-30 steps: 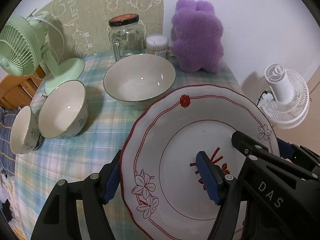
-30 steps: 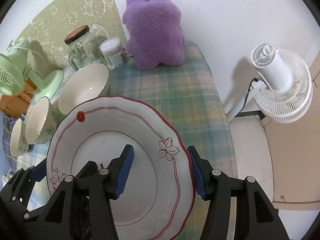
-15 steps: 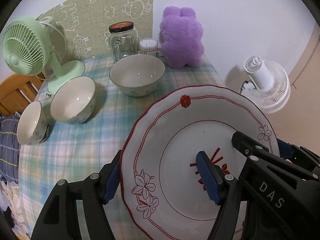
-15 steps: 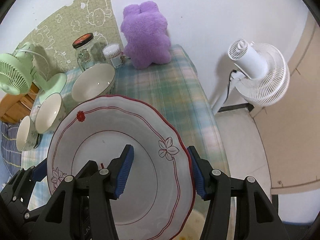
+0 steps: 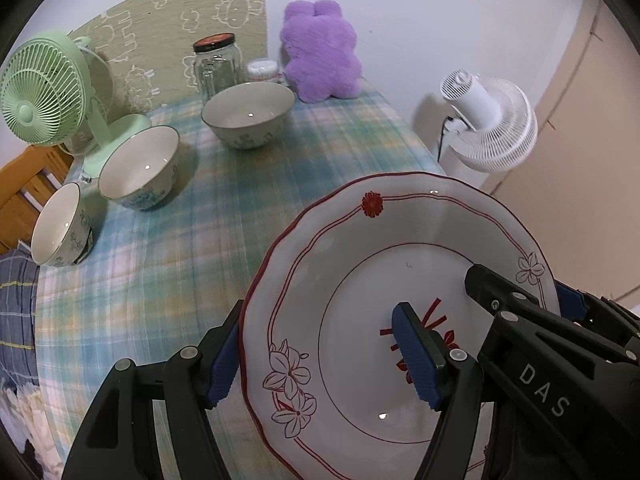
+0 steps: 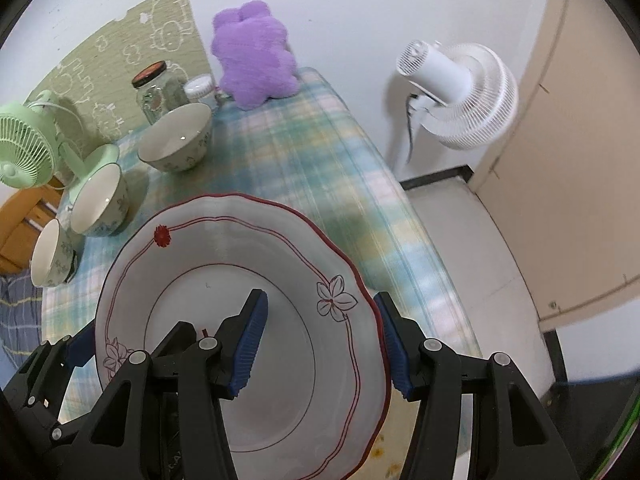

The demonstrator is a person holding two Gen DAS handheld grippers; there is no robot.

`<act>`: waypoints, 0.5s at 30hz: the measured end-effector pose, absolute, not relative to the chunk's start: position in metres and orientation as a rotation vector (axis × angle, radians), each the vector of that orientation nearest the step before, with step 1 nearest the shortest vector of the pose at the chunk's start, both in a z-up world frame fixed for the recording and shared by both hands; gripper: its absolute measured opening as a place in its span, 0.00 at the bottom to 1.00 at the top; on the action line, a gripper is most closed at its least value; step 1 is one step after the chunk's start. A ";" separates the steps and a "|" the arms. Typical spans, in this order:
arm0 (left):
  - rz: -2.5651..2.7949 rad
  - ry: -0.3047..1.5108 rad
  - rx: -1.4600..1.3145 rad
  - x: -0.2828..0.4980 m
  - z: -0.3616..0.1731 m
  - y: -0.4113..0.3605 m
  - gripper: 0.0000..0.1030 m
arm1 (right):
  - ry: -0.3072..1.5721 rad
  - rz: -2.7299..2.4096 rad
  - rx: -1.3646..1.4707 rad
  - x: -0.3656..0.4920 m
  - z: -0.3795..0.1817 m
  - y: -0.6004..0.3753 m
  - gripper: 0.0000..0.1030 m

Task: Organize plates and bowls
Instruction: 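Lift the red-patterned plate with the right gripper toward the yellow-flower plates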

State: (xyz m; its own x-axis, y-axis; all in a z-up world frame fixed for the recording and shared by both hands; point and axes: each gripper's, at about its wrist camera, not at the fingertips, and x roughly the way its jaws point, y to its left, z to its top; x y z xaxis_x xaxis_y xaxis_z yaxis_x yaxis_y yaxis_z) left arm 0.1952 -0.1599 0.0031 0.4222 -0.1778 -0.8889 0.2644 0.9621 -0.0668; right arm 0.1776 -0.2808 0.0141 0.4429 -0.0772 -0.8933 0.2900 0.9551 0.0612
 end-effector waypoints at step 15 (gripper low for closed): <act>-0.196 1.211 0.044 0.169 -0.041 -0.214 0.70 | 1.197 -0.188 0.190 0.157 -0.025 -0.331 0.57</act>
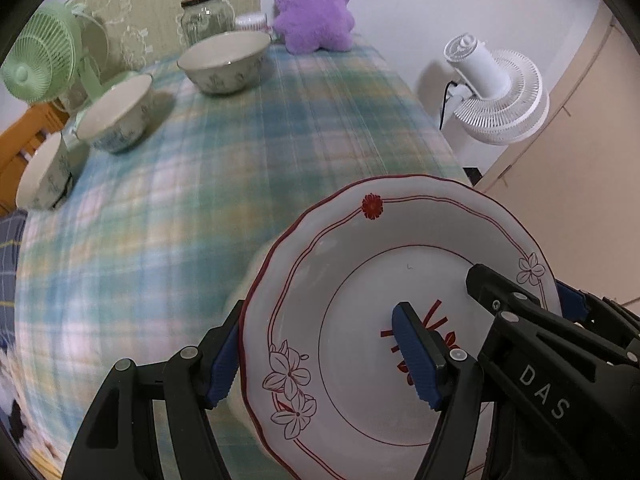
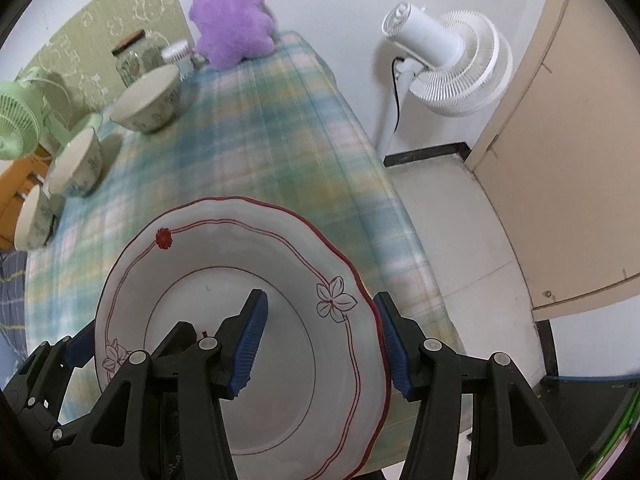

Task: Organize plates and bowls
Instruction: 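Lift the red-patterned plate with the right gripper toward the yellow-flower plates, then lower the red-patterned plate onto the yellow-flower plates and open the right gripper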

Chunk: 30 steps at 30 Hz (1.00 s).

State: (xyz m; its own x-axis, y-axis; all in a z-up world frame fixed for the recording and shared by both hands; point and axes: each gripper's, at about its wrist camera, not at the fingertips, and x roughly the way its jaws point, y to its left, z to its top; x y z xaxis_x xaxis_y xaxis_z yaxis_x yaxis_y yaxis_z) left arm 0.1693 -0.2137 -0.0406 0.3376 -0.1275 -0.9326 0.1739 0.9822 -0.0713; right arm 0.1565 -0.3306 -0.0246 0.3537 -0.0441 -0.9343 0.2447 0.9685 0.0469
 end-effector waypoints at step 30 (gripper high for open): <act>-0.072 1.216 -0.007 0.153 -0.069 -0.226 0.70 | 1.275 -0.043 0.116 0.159 -0.059 -0.353 0.56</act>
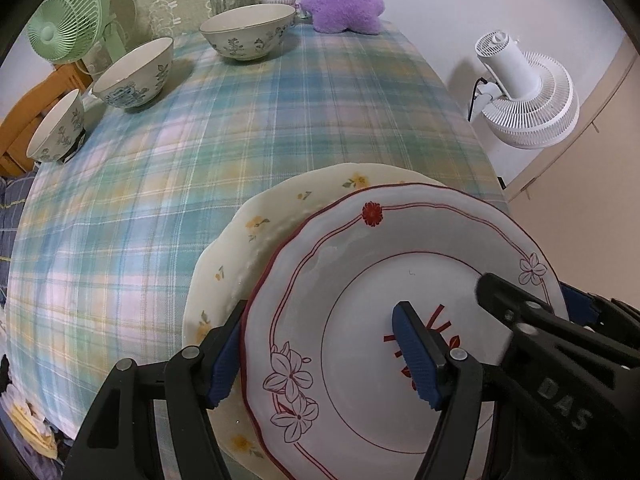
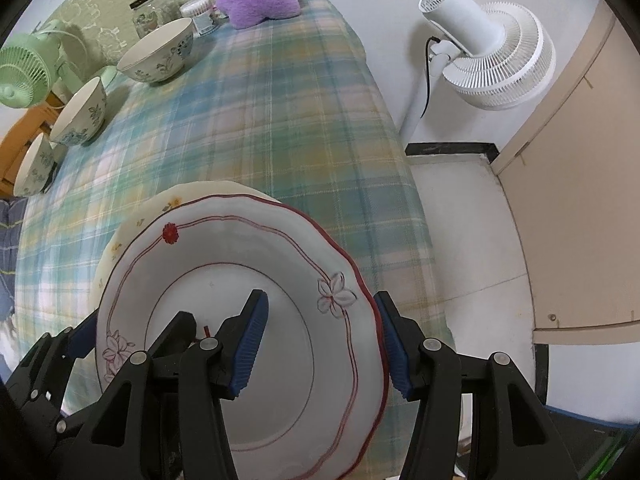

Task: Organize plates and bowls
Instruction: 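Lower the red-patterned plate onto the yellow-flower plates and open the right gripper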

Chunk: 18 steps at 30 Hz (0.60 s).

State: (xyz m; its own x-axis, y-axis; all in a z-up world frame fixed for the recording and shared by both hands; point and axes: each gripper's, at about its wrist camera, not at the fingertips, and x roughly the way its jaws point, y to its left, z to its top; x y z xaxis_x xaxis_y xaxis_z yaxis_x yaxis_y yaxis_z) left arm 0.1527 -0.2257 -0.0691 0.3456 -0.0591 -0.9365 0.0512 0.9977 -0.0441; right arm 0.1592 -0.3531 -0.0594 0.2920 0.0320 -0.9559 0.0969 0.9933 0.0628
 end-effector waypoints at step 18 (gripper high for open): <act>-0.010 1.230 0.025 0.155 -0.067 -0.230 0.66 | 1.237 -0.040 0.033 0.150 -0.046 -0.357 0.27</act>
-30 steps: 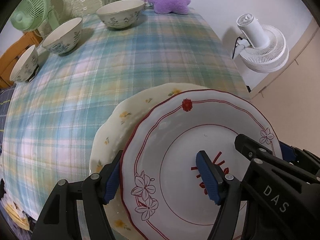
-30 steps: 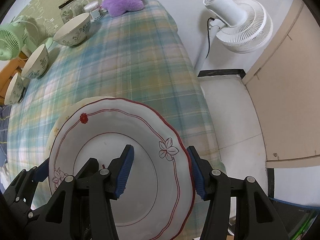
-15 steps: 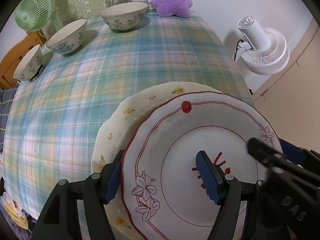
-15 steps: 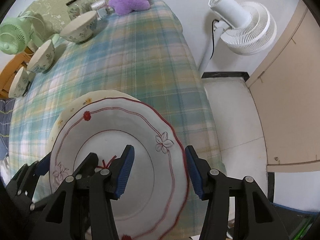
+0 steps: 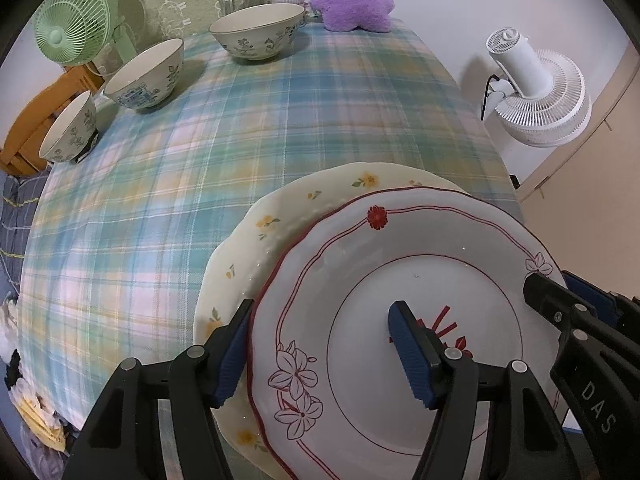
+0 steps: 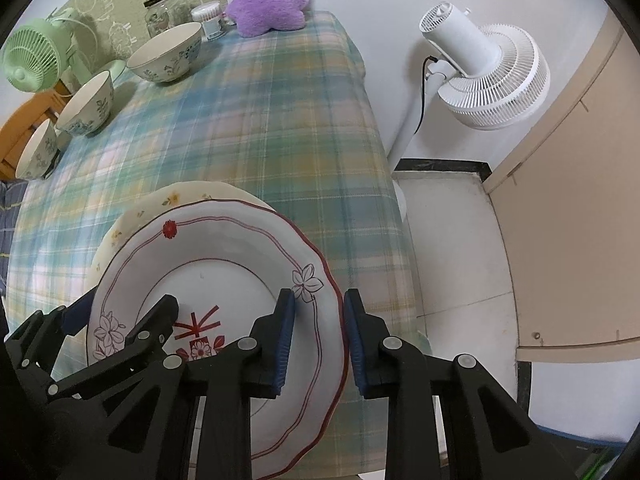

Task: Organize plates and bowls
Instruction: 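Lower the red-patterned plate onto the yellow-flower plates and open the right gripper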

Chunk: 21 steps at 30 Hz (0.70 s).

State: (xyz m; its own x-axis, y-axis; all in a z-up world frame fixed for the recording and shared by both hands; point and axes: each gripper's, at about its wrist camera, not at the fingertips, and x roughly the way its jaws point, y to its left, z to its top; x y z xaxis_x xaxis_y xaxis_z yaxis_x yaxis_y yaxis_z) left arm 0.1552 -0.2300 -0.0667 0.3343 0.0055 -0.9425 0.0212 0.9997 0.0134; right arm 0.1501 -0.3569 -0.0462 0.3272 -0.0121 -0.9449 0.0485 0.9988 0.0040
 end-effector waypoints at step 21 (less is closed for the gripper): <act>0.039 1.203 0.070 0.149 -0.064 -0.223 0.67 | 1.240 -0.018 0.018 0.153 -0.051 -0.346 0.26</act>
State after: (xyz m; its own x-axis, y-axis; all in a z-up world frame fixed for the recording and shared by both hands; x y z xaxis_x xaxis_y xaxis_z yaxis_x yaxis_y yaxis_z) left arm 0.1494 -0.2227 -0.0640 0.3593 0.0675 -0.9308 0.0070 0.9972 0.0750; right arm 0.1534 -0.3456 -0.0510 0.3248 -0.0038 -0.9458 0.0239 0.9997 0.0042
